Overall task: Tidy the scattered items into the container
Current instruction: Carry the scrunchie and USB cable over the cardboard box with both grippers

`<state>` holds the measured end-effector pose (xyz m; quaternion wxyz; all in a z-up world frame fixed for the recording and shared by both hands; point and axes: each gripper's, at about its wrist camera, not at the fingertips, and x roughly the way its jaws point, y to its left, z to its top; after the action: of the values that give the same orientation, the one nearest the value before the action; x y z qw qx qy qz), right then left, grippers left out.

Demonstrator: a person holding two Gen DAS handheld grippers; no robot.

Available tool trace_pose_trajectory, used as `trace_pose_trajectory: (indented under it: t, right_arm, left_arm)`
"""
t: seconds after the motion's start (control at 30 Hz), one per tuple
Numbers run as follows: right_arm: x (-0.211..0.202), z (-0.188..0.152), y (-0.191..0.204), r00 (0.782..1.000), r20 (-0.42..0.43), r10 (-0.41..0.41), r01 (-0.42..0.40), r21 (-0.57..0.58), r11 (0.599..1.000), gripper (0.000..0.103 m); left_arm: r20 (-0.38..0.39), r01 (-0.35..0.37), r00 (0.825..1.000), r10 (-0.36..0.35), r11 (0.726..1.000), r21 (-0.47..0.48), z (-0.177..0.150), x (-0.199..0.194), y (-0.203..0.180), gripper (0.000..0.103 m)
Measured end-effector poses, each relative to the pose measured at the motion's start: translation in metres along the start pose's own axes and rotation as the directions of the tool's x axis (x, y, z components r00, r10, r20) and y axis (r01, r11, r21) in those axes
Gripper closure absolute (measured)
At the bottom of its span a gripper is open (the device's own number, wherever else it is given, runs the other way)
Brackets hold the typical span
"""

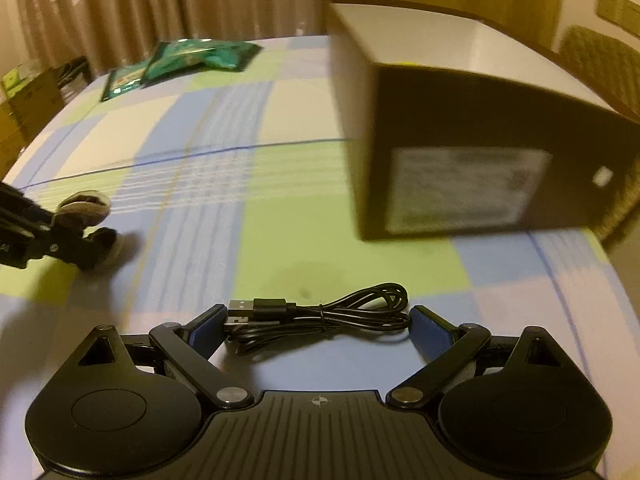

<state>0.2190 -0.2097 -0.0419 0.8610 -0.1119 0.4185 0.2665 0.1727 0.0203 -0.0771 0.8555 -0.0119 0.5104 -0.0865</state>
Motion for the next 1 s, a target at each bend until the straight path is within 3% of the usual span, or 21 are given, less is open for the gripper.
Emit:
trace_pose_trajectory:
  t: [0.3,0.5,1.0]
  right_arm:
    - [-0.031,-0.025,-0.049,0.997,-0.009,-0.076,0.076,0.087,0.993,0.01]
    - [-0.049,-0.029,-0.072,0.997,0.005,-0.076,0.075,0.114,0.991,0.01]
    - [-0.092,0.028,-0.115,0.99,0.139,0.025,-0.037,0.08,0.996,0.01]
  left_arm:
    - [-0.017,0.069,0.998,-0.068,0.996,0.056,-0.005,0.008,-0.047,0.076]
    - [-0.026,0.122,0.992,-0.12,0.988,0.096,-0.005,0.012,-0.082,0.077]
    - [0.105,0.178,0.977,-0.188,0.98,0.092,0.046,-0.026,-0.13,0.077]
